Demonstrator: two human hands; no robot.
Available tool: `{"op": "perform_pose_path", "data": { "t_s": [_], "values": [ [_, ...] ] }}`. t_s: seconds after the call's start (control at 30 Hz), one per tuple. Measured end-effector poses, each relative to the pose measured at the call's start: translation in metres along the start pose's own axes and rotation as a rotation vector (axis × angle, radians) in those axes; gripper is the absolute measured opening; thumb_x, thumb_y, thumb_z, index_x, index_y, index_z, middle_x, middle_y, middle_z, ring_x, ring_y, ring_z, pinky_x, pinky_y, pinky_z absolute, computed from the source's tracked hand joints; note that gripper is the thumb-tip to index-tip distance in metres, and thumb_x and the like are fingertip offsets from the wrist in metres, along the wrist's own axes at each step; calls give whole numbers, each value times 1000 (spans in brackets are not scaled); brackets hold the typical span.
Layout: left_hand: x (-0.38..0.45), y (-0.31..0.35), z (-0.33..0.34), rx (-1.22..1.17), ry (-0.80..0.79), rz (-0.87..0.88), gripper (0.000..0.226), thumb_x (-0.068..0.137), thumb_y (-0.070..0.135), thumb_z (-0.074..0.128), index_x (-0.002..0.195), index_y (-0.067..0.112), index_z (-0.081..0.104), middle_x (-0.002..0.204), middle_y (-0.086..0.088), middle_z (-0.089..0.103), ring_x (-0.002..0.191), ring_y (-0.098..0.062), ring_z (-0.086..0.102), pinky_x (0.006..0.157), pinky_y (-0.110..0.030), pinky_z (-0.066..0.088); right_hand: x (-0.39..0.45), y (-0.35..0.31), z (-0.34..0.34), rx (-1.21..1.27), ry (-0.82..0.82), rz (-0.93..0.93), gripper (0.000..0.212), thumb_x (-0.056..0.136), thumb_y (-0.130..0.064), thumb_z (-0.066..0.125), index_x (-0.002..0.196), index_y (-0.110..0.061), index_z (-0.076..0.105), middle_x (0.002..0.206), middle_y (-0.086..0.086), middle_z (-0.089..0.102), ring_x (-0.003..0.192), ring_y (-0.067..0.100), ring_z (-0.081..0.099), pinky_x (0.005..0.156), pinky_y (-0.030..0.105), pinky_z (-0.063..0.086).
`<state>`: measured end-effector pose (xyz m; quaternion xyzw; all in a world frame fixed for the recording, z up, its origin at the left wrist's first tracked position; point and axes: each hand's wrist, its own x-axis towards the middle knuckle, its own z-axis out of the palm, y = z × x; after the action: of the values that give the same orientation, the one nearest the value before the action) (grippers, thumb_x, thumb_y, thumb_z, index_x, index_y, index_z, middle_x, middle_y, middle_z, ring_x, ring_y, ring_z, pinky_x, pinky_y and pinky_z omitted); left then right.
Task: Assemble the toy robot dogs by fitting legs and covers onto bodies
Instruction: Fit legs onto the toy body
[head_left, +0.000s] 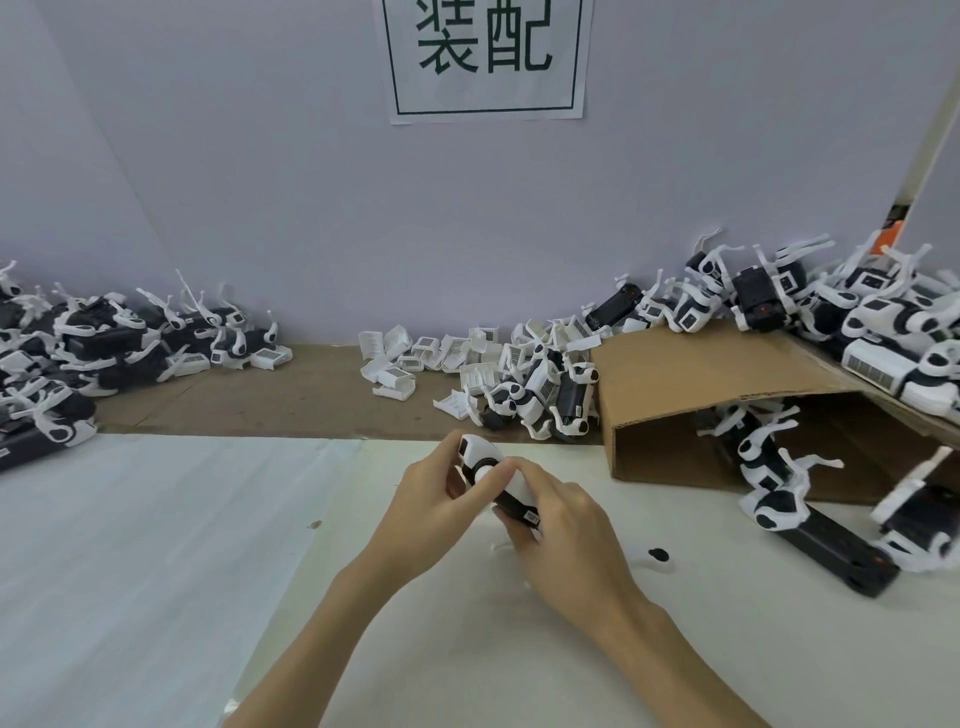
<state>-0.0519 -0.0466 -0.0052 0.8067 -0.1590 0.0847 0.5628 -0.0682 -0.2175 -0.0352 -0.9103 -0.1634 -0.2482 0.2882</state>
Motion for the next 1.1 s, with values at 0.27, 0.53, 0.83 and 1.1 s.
{"op": "perform_pose_path", "data": {
  "t_s": [0.27, 0.53, 0.83, 1.1],
  "values": [
    [-1, -8, -21, -71, -49, 109, 35, 89, 46, 65, 104, 14, 67, 95, 1, 69, 81, -20, 61, 71, -25, 47, 10, 1, -31, 888, -416, 251, 32, 110, -38, 46, 134, -28, 65, 124, -1, 73, 117, 19, 67, 103, 33, 52],
    [-1, -8, -25, 107, -187, 107, 47, 90, 58, 64, 132, 36, 66, 128, 14, 69, 121, -13, 61, 103, -30, 48, 7, 18, -38, 957, -451, 374, 25, 100, -21, 66, 122, -10, 58, 104, 9, 75, 95, 23, 69, 82, 26, 52],
    [3, -11, -33, 234, -129, 116, 28, 92, 58, 74, 110, 36, 78, 122, 17, 62, 125, -8, 52, 111, -40, 34, 9, 9, -34, 661, -131, 245, 44, 82, -23, 88, 115, -33, 60, 100, -11, 77, 104, 8, 69, 95, 24, 48],
    [3, -7, -25, -67, -35, 72, 29, 86, 52, 79, 115, 48, 76, 147, 28, 51, 140, -4, 47, 117, -45, 42, 3, 2, -27, 414, -161, 144, 72, 78, -48, 87, 139, -44, 48, 124, -26, 58, 122, -5, 52, 98, 6, 40]
  ]
}}
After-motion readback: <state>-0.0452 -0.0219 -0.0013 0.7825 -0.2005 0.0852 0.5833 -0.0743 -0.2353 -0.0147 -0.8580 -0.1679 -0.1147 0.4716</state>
